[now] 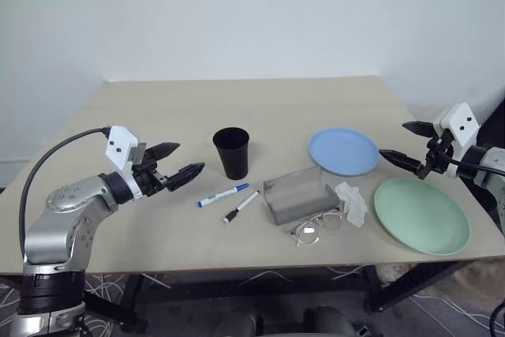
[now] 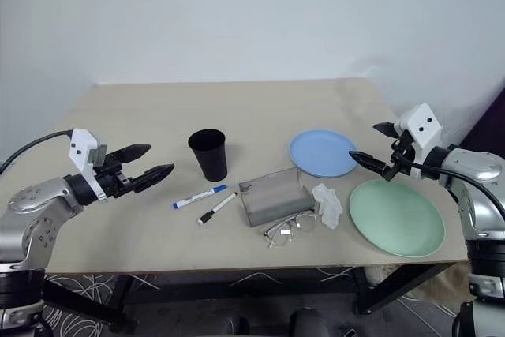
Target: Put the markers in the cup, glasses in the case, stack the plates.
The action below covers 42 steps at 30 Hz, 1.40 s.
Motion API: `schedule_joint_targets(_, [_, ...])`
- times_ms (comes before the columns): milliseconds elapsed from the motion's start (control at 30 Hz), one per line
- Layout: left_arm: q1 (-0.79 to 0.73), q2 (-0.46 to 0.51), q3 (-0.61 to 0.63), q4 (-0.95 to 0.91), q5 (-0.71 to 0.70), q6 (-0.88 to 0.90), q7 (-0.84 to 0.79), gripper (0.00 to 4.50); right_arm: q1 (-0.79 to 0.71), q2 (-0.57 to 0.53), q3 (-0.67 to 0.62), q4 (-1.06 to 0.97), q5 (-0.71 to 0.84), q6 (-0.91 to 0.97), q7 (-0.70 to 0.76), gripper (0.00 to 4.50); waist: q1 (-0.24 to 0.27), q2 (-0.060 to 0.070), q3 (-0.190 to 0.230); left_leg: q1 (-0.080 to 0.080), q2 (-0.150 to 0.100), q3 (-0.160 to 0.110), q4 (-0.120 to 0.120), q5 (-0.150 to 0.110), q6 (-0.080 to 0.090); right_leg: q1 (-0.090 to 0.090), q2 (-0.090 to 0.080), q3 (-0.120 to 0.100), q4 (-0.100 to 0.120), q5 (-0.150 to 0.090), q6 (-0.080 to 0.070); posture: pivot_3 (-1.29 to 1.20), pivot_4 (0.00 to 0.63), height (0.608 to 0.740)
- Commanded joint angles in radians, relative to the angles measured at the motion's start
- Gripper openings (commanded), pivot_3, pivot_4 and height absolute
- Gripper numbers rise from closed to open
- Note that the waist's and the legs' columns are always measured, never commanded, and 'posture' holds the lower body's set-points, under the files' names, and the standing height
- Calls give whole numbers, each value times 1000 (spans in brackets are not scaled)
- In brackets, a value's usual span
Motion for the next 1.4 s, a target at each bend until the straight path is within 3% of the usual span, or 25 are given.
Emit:
schedule_joint_targets(33, [-19, 1, 14, -28, -17, 0, 5, 4477, 8, -14, -45, -55, 17, 9, -13, 4500, 0, 0, 0, 0, 0, 0, 0, 0, 0, 0, 0, 0, 0, 0, 0, 0, 0, 727])
schedule_joint_targets(400, [-27, 1, 18, -21, -14, -5, -4, 4477, 31, -31, -84, -51, 28, 53, -22, 4500, 0, 0, 0, 0, 0, 1, 0, 0, 0, 0, 0, 0, 0, 0, 0, 0, 0, 727])
schedule_joint_targets(867, [74, 42, 28, -50, -14, -37, -91, 4477, 147, -130, -169, 64, 46, 66, 64, 4500, 0, 0, 0, 0, 5, 4, 0, 0, 0, 0, -1, 0, -1, 0, 0, 0, 0, 727])
schedule_joint_targets(1400, [85, 12, 20, -92, -18, -57, -95, 4477, 150, -149, -175, 352, 16, 38, 93, 4500, 0, 6, 1, -1, 21, 29, 8, -1, 0, -3, 0, -11, -15, 0, 0, 0, 0, 727])
